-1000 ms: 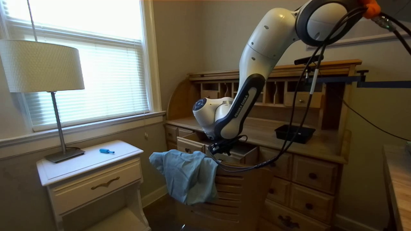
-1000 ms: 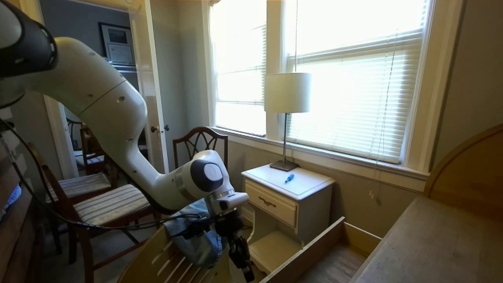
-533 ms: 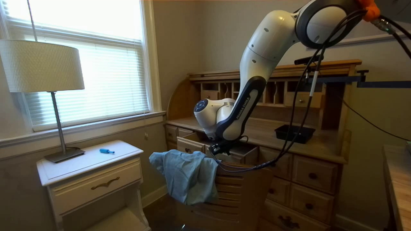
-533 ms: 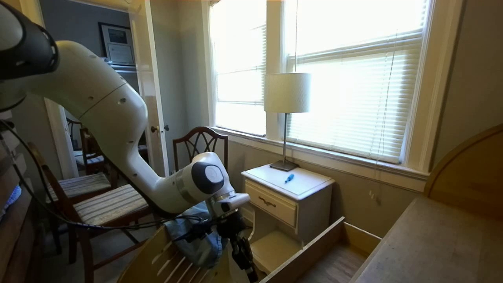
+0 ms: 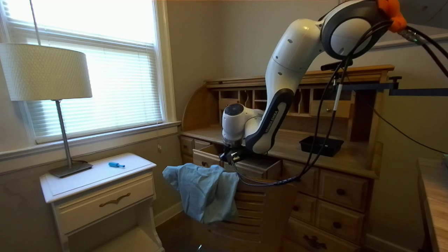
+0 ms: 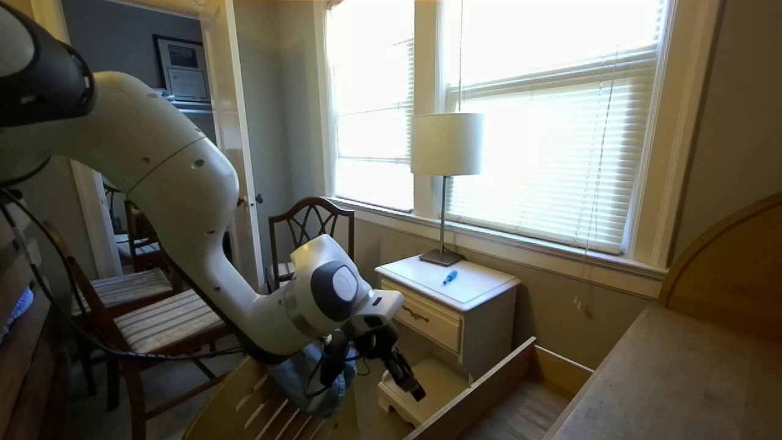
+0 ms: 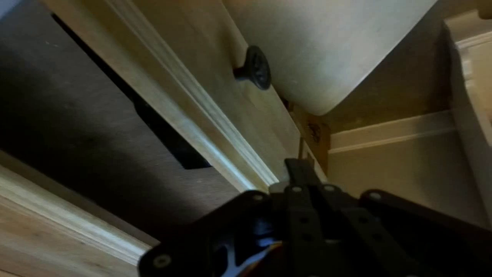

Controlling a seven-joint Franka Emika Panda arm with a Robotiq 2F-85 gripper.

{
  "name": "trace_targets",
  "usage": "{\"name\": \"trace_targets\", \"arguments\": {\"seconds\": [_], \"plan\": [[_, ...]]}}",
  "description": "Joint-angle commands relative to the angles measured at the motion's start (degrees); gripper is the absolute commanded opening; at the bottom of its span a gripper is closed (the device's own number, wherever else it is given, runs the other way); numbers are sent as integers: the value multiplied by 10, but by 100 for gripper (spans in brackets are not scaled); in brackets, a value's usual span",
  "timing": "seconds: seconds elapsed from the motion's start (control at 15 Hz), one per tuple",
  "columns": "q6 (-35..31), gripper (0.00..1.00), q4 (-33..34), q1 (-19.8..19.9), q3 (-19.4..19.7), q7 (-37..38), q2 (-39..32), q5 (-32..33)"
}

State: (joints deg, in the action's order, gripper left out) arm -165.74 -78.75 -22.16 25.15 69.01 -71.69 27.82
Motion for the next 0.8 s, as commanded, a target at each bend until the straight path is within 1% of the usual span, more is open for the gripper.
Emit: {"name": "trace_targets", "arguments": {"seconds": [0.0, 0.07, 0.13, 0.2, 0.27, 0.33, 0.4, 0.47, 0.53, 0.67, 0.73], "plan": [[-137, 0, -8, 45, -27, -97, -17, -34], [-166, 0, -11, 69, -53, -141, -18, -49], [-185, 0, -15, 98, -90, -185, -14, -53], [-185, 0, -11, 125, -125, -223, -17, -52], [-178, 0, -18, 148, -157, -263, -13, -58], [-133, 0, -27, 154, -170, -302, -8, -91], [-77, 0, -24, 138, -150, -316, -10, -134], [-54, 0, -30, 117, -117, -316, -8, -166], [-32, 0, -20, 92, -78, -302, -20, -194], [-6, 0, -15, 57, -39, -284, -26, -230], [2, 0, -23, 35, -18, -270, -27, -242]]}}
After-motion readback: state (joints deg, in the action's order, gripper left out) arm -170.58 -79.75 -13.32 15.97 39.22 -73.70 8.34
